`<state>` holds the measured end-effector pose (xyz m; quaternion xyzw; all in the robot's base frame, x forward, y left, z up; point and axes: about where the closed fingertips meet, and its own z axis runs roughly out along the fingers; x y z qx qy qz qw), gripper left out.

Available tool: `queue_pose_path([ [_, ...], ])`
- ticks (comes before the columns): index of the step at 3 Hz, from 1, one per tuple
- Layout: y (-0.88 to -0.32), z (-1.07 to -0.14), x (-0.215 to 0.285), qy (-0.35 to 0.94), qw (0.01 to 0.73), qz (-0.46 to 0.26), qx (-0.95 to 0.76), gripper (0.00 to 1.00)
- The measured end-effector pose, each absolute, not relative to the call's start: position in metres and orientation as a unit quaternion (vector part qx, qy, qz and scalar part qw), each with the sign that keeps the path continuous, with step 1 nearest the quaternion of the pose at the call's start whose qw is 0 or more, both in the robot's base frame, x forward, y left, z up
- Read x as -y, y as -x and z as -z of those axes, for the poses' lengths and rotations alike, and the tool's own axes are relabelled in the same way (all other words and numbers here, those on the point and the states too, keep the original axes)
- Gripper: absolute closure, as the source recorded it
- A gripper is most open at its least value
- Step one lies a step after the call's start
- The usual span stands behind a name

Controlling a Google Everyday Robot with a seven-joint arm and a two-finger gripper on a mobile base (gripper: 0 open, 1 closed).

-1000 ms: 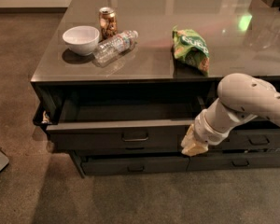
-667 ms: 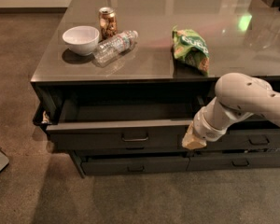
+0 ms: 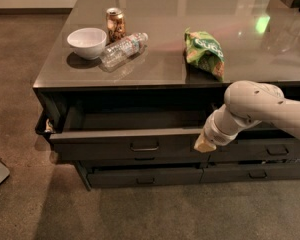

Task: Close top drawer

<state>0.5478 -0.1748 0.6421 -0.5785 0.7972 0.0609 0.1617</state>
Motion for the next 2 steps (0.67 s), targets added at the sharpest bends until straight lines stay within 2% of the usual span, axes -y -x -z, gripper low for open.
queue_pose_path([
  [2,-0.586,-0.649,0.159,0.563,0.201,-0.036,-0.801,0.35],
])
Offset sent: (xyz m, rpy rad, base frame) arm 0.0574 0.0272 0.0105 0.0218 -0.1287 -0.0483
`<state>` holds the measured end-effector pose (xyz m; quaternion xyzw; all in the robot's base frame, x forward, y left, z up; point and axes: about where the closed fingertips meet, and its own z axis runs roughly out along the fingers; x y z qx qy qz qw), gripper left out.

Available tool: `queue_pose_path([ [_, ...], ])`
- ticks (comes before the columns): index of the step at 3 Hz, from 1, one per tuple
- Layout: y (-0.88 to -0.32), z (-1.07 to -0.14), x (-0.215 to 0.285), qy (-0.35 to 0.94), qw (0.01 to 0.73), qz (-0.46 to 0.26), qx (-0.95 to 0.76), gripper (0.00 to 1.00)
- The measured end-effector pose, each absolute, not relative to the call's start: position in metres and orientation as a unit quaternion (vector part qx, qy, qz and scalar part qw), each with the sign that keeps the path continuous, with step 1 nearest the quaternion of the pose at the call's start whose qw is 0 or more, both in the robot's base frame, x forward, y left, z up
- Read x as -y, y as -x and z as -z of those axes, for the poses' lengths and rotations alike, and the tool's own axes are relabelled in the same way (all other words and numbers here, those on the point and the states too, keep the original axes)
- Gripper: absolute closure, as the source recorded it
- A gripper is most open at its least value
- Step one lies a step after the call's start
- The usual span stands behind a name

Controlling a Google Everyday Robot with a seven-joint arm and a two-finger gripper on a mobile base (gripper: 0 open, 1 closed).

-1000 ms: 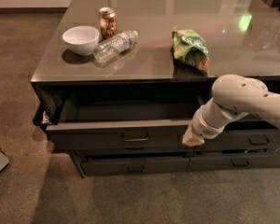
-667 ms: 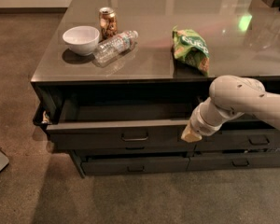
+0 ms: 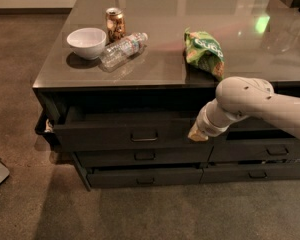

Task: Close top drawer

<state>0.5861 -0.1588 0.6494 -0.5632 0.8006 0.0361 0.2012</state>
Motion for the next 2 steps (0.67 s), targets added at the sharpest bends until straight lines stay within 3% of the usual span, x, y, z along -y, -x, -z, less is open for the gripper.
queue_pose_path([
  [1,-0.5936,-0.6446,0.1492,0.567,0.205,-0.039,-0.797,0.11],
  [2,-0.5904,-0.6431,0.1475,0.568,0.206,-0.04,-0.796,0.0],
])
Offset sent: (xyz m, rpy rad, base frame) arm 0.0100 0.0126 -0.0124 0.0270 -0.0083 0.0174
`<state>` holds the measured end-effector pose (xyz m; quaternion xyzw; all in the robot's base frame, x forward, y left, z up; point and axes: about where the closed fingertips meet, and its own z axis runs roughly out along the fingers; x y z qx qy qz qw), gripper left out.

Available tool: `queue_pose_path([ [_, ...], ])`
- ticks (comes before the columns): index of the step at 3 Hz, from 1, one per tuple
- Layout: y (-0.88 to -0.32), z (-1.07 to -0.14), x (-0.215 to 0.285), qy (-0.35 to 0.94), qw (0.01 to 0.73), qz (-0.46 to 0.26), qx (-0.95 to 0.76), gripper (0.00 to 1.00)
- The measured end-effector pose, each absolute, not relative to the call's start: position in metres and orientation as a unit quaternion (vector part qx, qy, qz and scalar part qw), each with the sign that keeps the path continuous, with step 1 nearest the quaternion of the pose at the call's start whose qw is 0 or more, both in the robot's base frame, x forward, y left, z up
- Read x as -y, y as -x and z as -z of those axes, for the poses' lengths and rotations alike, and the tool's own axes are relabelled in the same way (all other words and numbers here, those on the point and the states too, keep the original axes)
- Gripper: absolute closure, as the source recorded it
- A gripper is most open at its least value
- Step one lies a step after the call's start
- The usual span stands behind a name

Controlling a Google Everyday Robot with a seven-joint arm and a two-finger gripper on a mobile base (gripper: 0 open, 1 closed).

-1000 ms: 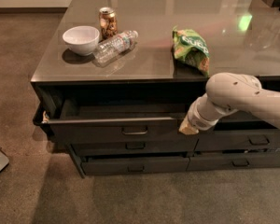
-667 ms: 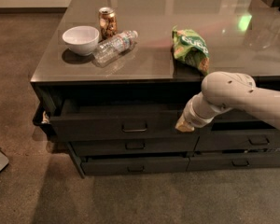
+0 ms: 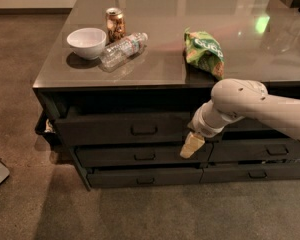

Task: Close top drawer

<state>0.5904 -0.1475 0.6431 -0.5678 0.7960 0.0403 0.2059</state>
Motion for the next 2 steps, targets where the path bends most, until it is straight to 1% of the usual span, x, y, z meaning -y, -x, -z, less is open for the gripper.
queue_pose_path([
  [2,-0.574,-0.653,0.158,0.567,0.224,-0.055,-0.791,0.0],
])
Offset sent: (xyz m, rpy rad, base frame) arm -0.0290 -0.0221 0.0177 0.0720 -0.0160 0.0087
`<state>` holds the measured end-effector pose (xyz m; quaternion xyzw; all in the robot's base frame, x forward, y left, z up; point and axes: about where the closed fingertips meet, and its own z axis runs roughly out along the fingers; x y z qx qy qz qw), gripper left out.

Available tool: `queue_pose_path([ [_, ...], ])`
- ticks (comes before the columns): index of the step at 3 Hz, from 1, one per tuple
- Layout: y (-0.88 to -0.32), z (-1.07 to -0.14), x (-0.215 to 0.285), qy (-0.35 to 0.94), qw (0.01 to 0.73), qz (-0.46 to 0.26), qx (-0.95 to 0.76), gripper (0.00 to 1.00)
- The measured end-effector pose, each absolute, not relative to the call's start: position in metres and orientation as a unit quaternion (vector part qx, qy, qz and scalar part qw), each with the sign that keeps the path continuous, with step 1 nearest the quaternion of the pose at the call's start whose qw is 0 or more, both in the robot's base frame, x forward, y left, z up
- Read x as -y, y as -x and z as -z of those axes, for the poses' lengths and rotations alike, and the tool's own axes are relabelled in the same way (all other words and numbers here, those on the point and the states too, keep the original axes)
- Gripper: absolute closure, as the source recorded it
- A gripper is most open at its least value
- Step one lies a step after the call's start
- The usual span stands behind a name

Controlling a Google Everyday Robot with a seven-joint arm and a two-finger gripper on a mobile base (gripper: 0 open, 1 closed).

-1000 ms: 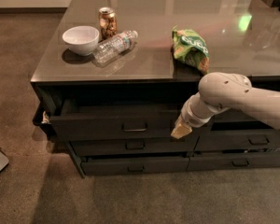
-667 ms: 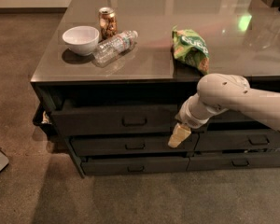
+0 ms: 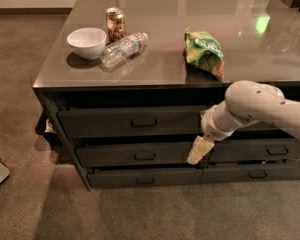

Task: Close top drawer

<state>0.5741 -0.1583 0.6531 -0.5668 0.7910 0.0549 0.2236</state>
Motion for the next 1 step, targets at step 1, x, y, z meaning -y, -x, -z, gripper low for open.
queue_pose_path([
  [1,-0.5598,-0.6585,0.1664,0.572,0.226,-0.074,-0.785,0.0],
])
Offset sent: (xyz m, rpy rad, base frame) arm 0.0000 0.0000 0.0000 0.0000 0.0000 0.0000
